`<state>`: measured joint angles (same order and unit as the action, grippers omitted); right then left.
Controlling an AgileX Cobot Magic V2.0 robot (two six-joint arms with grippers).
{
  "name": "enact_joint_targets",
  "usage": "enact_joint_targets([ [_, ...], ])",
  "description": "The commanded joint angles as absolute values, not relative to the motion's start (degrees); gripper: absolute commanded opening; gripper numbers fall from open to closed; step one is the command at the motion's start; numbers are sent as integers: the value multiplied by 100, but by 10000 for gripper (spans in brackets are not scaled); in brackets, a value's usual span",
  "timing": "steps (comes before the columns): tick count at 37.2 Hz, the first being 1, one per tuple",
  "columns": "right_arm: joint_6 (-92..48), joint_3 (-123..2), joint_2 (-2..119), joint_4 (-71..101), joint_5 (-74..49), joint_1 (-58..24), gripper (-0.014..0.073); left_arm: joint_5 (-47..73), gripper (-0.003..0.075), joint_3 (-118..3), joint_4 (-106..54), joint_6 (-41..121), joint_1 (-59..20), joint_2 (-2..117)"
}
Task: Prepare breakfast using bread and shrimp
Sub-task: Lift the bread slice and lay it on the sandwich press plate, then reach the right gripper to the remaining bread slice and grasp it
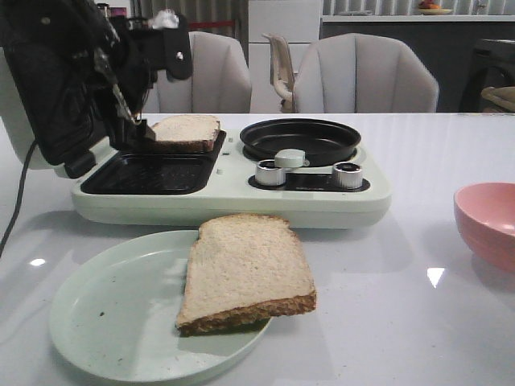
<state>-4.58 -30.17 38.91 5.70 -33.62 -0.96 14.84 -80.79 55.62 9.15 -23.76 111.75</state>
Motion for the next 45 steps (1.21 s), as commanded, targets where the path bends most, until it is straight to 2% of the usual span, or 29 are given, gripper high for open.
enact_joint_targets([
  [1,-507,-3173,3916,542,-3004,-63,505,1712,571,-8243,4664,832,-2522,10318],
  [8,-507,-3173,3916,542,-3004,-63,505,3226,571,-8233,3254,832,-3080,9087],
  [14,-507,-3173,3916,542,-3004,-63,505,4421,568,-8093,1249,832,-3276,8039],
  [20,-507,-3173,3916,542,-3004,-63,505,4464,456,-6896,628,832,-3276,6667],
  [27,-507,-3173,3916,566,-3003,-63,505,4452,453,-5461,0,832,-3276,5092],
  [31,-512,-3173,3933,1493,-3202,-76,505,4232,453,-4868,-534,832,-3276,4394],
  [38,-1398,-3173,4806,3403,-4083,-570,505,3949,453,-4661,-665,832,-3276,4144],
  [45,-2492,-3173,6188,5225,-3613,-1437,505,3949,453,-4661,-677,832,-3276,4144],
])
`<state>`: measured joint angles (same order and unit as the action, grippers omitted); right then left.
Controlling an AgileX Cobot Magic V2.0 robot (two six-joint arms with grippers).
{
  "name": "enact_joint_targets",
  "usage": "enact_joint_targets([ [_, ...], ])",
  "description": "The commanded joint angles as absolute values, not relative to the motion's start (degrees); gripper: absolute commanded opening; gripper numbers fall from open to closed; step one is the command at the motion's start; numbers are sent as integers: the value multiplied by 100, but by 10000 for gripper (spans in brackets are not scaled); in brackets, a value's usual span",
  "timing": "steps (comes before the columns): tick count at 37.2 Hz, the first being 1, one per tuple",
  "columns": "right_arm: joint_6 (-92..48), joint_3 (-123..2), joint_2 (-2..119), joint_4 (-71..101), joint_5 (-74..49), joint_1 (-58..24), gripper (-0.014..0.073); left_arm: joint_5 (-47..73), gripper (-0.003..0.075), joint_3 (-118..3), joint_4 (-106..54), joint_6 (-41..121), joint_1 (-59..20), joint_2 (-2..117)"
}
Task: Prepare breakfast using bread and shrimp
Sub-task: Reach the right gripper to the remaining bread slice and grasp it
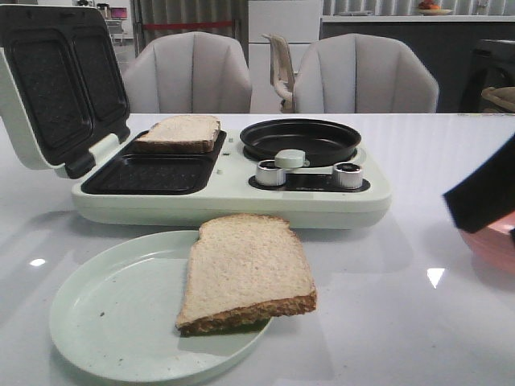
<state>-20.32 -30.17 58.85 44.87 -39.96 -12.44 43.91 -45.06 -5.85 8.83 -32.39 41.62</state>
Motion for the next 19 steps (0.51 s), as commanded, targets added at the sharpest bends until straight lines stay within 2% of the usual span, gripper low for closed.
enact_joint_targets([
  [1,-2648,-3187,6380,5481,-3481,-1572,505,3949,453,-4661,-677,832,-3276,4144],
  [6,-3587,-3548,7533,6451,-3149,-2033,505,3949,453,-4661,-697,832,-3276,4144],
  [19,-3710,-5083,9970,6613,-3240,-2085,505,3949,453,-4661,-697,832,-3276,4144],
])
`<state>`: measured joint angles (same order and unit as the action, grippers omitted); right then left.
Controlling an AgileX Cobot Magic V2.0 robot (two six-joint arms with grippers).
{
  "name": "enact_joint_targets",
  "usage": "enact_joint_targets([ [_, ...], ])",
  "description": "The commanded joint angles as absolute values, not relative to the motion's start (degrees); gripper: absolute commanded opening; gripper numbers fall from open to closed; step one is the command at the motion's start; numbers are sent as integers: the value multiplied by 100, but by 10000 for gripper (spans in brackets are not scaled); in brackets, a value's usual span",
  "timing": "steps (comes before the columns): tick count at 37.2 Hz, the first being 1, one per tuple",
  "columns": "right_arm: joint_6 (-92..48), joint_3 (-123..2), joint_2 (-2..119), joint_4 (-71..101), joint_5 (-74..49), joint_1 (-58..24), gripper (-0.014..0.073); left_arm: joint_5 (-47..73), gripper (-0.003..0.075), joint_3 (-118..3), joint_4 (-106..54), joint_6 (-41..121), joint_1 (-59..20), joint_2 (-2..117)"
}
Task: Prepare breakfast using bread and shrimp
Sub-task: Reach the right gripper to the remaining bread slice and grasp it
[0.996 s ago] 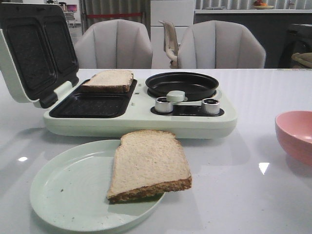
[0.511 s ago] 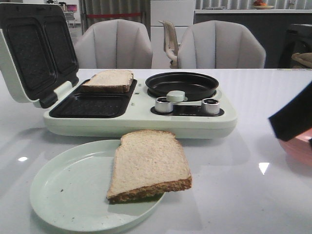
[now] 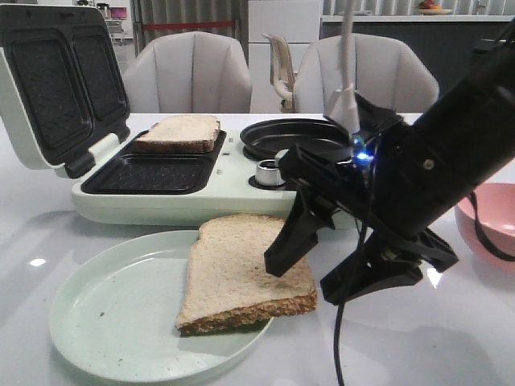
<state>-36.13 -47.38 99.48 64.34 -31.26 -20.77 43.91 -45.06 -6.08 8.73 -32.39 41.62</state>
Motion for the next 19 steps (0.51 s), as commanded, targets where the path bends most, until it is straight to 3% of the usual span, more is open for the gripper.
enact_joint_targets([
  [1,-3710,-5181,10083,6613,-3291,-2085,500,3949,453,-4661,-697,832,-3276,4144],
  [3,-3710,-5309,10196,6608,-3495,-2085,458,3949,453,-4656,-697,832,-3276,4144],
  [7,-3775,-5361,10186,6590,-3681,-2080,244,3949,453,-4656,-697,832,-3276,4144],
  [10,-3775,-5361,10186,6547,-3681,-2074,148,3949,443,-4656,-697,832,-3276,4144],
  [19,-3775,-5361,9778,6354,-3743,-2074,74,3949,434,-4656,-697,832,-3276,4144],
])
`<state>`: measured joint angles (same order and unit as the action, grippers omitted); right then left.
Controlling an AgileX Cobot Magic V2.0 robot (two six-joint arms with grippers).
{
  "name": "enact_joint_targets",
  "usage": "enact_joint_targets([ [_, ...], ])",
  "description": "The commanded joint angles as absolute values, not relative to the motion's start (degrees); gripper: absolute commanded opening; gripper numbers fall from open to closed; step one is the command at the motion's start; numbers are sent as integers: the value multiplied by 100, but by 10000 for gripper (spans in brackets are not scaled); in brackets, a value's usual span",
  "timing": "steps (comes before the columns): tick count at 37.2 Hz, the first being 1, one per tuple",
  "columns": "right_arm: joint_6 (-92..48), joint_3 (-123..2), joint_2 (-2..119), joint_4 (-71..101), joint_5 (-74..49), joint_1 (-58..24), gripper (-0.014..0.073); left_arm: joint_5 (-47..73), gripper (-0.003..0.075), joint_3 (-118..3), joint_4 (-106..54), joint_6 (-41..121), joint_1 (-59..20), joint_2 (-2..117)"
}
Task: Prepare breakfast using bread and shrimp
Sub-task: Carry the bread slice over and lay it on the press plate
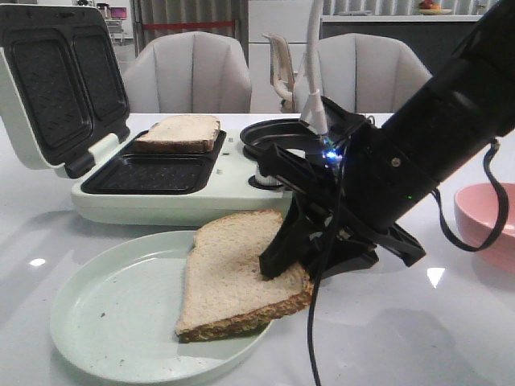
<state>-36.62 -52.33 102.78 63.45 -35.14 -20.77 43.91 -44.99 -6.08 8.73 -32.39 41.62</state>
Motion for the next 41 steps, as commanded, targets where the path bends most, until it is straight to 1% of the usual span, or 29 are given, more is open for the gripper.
enact_joint_targets([
  [1,-3775,-5361,9677,6323,-3755,-2074,72,3949,434,-4656,-697,832,-3276,4144],
  [13,-3794,-5379,8321,6459,-3928,-2080,72,3949,434,-4656,-697,832,-3276,4144],
  [18,-4042,-5620,8204,6697,-3799,-2085,72,3949,434,-4656,-697,832,-3276,4144],
  [22,-4253,-5902,8389,6967,-3699,-2175,72,3949,434,-4656,-697,832,-3276,4144],
  [28,-4608,-6503,8920,7411,-3225,-2441,72,3949,434,-4656,-697,832,-3276,4144],
  [33,-4650,-7147,9566,7607,-2920,-2586,72,3949,434,-4656,-697,832,-3276,4144],
  [41,-4650,-8343,10650,7822,-2964,-2598,74,3949,434,-4656,-697,832,-3276,4144],
])
